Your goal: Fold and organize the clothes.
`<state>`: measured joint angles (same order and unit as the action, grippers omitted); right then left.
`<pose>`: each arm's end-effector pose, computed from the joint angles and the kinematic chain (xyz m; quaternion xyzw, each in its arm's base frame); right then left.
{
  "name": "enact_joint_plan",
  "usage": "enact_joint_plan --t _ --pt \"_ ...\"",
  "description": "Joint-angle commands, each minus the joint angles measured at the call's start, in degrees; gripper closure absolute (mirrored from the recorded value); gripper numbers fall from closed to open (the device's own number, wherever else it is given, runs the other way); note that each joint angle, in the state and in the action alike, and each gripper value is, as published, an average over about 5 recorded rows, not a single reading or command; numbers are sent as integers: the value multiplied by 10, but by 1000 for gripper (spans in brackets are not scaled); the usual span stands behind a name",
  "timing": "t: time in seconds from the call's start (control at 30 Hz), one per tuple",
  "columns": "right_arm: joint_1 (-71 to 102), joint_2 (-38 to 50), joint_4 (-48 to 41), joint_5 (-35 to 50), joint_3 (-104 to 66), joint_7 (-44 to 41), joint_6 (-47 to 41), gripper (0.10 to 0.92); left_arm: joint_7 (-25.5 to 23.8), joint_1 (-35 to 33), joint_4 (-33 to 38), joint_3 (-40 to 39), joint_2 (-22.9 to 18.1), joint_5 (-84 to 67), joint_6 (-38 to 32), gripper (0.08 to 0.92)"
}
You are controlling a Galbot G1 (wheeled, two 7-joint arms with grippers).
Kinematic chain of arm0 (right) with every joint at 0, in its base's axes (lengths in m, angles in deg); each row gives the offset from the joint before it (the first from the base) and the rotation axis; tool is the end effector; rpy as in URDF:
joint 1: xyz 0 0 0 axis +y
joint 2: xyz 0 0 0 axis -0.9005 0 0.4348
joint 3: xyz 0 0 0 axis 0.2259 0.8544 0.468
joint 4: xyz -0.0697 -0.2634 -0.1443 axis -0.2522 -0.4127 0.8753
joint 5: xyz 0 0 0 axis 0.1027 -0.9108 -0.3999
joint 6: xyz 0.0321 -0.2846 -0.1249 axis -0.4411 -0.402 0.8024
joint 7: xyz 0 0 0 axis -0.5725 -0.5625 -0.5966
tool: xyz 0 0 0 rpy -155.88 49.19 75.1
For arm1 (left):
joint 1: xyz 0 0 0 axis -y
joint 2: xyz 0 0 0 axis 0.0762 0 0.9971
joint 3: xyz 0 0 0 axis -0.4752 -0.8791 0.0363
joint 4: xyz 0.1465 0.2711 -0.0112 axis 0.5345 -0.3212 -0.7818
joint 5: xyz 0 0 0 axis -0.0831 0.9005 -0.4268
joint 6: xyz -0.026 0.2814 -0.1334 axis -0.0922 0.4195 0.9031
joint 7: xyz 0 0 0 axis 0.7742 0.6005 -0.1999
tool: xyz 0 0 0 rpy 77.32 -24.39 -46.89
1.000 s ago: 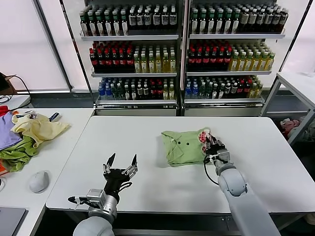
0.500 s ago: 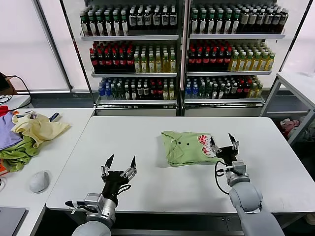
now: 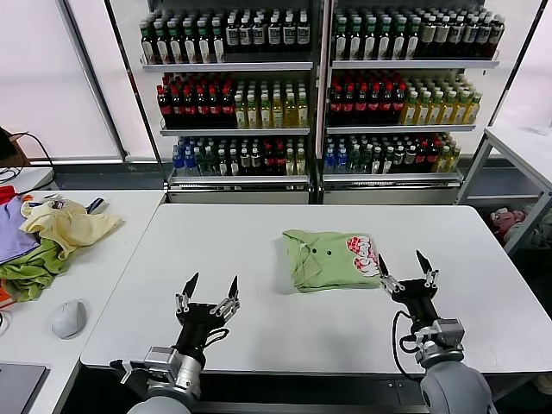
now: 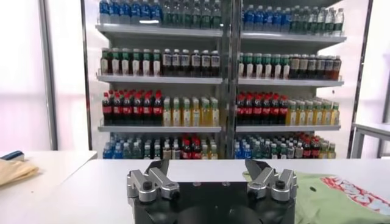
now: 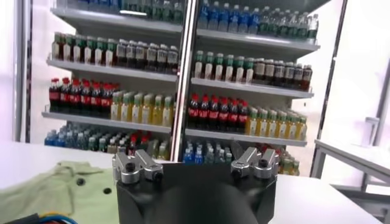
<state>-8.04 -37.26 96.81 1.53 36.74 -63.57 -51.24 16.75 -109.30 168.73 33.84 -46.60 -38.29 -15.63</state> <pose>0.2189 -0.0650 -0.2342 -0.0189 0.9977 -0.0654 0.0062 0.1668 -0.0271 -0.2079 -0.0577 -0.9963 0.0094 0.0628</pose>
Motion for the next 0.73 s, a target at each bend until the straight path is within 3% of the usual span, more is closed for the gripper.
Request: enact_joint_plan --t 0.03,0.73 --pt "68 -4 85 2 -17 32 6 203 -6 -12 3 6 0 11 -3 177" --pt "68 -16 98 -22 7 41 3 203 -35 -22 2 23 3 24 -10 177"
